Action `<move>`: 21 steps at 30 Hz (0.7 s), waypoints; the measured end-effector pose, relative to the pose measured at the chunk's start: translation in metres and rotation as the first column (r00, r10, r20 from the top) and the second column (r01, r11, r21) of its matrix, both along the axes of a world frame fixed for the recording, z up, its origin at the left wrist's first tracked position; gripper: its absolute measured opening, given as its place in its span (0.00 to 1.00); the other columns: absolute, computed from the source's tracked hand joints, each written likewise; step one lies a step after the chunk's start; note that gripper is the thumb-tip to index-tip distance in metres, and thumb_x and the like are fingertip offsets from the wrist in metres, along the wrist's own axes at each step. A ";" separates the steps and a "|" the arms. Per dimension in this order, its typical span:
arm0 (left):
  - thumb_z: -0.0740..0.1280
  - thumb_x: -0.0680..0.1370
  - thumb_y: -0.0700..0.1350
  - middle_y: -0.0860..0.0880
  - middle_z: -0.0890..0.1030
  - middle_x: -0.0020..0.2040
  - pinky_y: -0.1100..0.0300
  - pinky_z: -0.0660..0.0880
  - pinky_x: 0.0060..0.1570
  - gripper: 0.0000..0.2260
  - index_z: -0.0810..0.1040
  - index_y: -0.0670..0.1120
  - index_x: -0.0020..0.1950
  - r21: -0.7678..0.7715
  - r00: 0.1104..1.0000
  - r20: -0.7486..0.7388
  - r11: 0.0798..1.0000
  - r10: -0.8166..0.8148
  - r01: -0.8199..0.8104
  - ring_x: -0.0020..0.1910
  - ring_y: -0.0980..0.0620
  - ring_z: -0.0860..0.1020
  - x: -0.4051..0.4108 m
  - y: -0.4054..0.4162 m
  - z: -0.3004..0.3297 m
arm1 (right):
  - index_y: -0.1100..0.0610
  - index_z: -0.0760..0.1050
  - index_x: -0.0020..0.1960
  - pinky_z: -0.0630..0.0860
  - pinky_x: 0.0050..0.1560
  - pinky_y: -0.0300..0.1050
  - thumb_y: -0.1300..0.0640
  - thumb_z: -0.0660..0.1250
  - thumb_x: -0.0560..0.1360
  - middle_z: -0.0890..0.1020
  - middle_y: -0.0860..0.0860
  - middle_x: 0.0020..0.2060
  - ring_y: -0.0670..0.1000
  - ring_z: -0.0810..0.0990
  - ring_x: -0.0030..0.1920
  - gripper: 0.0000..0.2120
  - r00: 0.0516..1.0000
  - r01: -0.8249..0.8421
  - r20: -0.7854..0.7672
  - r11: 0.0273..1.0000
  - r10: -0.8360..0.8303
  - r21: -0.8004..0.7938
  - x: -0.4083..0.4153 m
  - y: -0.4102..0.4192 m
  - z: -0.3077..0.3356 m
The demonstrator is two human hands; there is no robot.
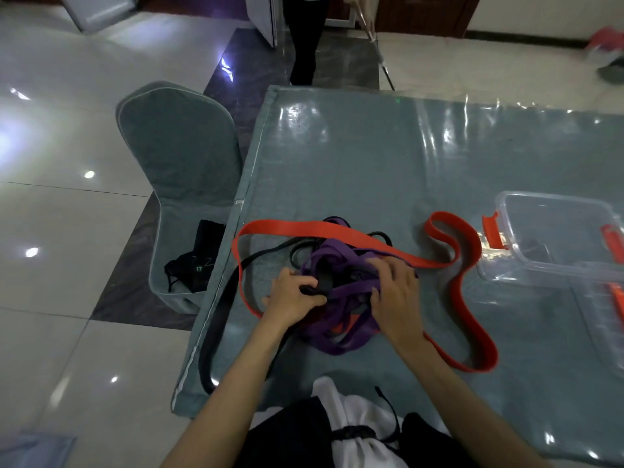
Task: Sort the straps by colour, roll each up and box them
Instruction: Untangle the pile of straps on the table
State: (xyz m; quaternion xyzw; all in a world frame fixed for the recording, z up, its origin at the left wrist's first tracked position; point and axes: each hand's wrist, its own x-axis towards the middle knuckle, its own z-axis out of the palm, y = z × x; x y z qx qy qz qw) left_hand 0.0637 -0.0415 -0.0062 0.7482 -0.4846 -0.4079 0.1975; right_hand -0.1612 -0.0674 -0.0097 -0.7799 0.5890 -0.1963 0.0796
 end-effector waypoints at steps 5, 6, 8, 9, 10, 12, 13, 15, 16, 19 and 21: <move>0.80 0.75 0.48 0.46 0.60 0.84 0.58 0.59 0.79 0.19 0.85 0.45 0.64 -0.114 0.972 -0.235 0.993 -0.014 -0.013 0.83 0.48 0.60 0.015 -0.004 0.041 | 0.36 0.56 0.81 0.72 0.38 0.31 0.59 0.69 0.79 0.78 0.41 0.51 0.43 0.77 0.37 0.39 0.887 -0.460 0.209 0.830 0.412 0.314 0.033 -0.019 0.012; 0.79 0.76 0.49 0.47 0.55 0.86 0.54 0.57 0.81 0.19 0.85 0.46 0.65 -0.143 0.971 -0.235 0.990 -0.047 0.014 0.84 0.50 0.57 0.018 -0.004 0.049 | 0.34 0.55 0.81 0.71 0.36 0.30 0.55 0.68 0.81 0.79 0.39 0.46 0.42 0.77 0.34 0.36 0.874 -0.479 0.288 0.800 0.392 0.362 0.039 -0.023 0.013; 0.77 0.77 0.49 0.51 0.55 0.86 0.53 0.56 0.81 0.16 0.86 0.49 0.65 -0.199 0.958 -0.266 0.979 -0.106 0.053 0.84 0.54 0.56 0.025 -0.002 0.065 | 0.38 0.64 0.77 0.71 0.34 0.31 0.54 0.67 0.82 0.81 0.37 0.38 0.41 0.77 0.30 0.27 0.851 -0.479 0.417 0.798 0.320 0.367 0.048 -0.032 0.014; 0.77 0.78 0.49 0.53 0.58 0.85 0.55 0.56 0.80 0.15 0.86 0.51 0.64 -0.230 0.942 -0.311 0.972 -0.129 0.057 0.83 0.56 0.57 0.027 -0.001 0.072 | 0.40 0.70 0.72 0.71 0.34 0.32 0.54 0.67 0.83 0.82 0.39 0.35 0.41 0.77 0.28 0.20 0.837 -0.469 0.476 0.801 0.269 0.373 0.052 -0.038 0.016; 0.77 0.78 0.48 0.55 0.60 0.84 0.58 0.57 0.78 0.13 0.87 0.51 0.63 -0.262 0.924 -0.353 0.964 -0.149 0.055 0.82 0.58 0.58 0.029 0.000 0.078 | 0.40 0.75 0.66 0.73 0.33 0.38 0.54 0.66 0.83 0.83 0.42 0.33 0.42 0.76 0.26 0.14 0.823 -0.459 0.524 0.802 0.220 0.383 0.054 -0.042 0.020; 0.76 0.78 0.46 0.58 0.65 0.81 0.58 0.60 0.77 0.11 0.88 0.49 0.60 -0.323 0.899 -0.402 0.945 -0.174 0.039 0.80 0.60 0.62 0.033 0.001 0.087 | 0.34 0.80 0.53 0.72 0.32 0.42 0.51 0.67 0.82 0.83 0.47 0.30 0.43 0.76 0.26 0.11 0.832 -0.409 0.520 0.847 0.193 0.339 0.056 -0.051 0.029; 0.76 0.79 0.45 0.58 0.67 0.80 0.55 0.62 0.78 0.10 0.88 0.48 0.59 -0.344 0.890 -0.421 0.939 -0.173 0.020 0.80 0.60 0.64 0.035 0.001 0.090 | 0.31 0.80 0.49 0.71 0.33 0.42 0.48 0.68 0.81 0.82 0.47 0.29 0.43 0.77 0.27 0.10 0.856 -0.373 0.477 0.876 0.198 0.307 0.056 -0.056 0.034; 0.74 0.80 0.43 0.56 0.71 0.78 0.53 0.67 0.77 0.09 0.88 0.46 0.59 -0.370 0.868 -0.470 0.929 -0.161 -0.028 0.77 0.58 0.69 0.039 0.000 0.092 | 0.36 0.85 0.51 0.71 0.35 0.44 0.45 0.69 0.79 0.80 0.47 0.34 0.47 0.78 0.33 0.06 0.904 -0.295 0.375 0.934 0.206 0.199 0.055 -0.064 0.042; 0.73 0.81 0.42 0.55 0.74 0.76 0.54 0.69 0.76 0.09 0.87 0.45 0.61 -0.380 0.853 -0.498 0.924 -0.157 -0.052 0.76 0.58 0.71 0.040 0.000 0.093 | 0.43 0.87 0.53 0.71 0.38 0.44 0.47 0.71 0.79 0.79 0.48 0.39 0.49 0.77 0.37 0.06 0.921 -0.254 0.335 0.958 0.199 0.130 0.055 -0.068 0.046; 0.70 0.84 0.45 0.52 0.84 0.64 0.60 0.75 0.67 0.11 0.85 0.43 0.63 -0.348 0.790 -0.599 0.931 -0.133 -0.107 0.65 0.56 0.81 0.043 0.000 0.093 | 0.59 0.87 0.55 0.76 0.48 0.50 0.58 0.73 0.79 0.79 0.54 0.48 0.55 0.79 0.45 0.07 0.924 -0.173 0.353 0.984 0.149 0.036 0.057 -0.081 0.063; 0.73 0.81 0.51 0.52 0.86 0.49 0.65 0.77 0.53 0.13 0.84 0.42 0.58 -0.319 0.813 -0.557 0.948 -0.169 -0.021 0.49 0.57 0.83 0.044 -0.003 0.095 | 0.62 0.86 0.53 0.78 0.49 0.55 0.61 0.71 0.79 0.84 0.56 0.48 0.60 0.82 0.47 0.06 0.933 -0.170 0.322 0.986 0.161 -0.001 0.056 -0.087 0.078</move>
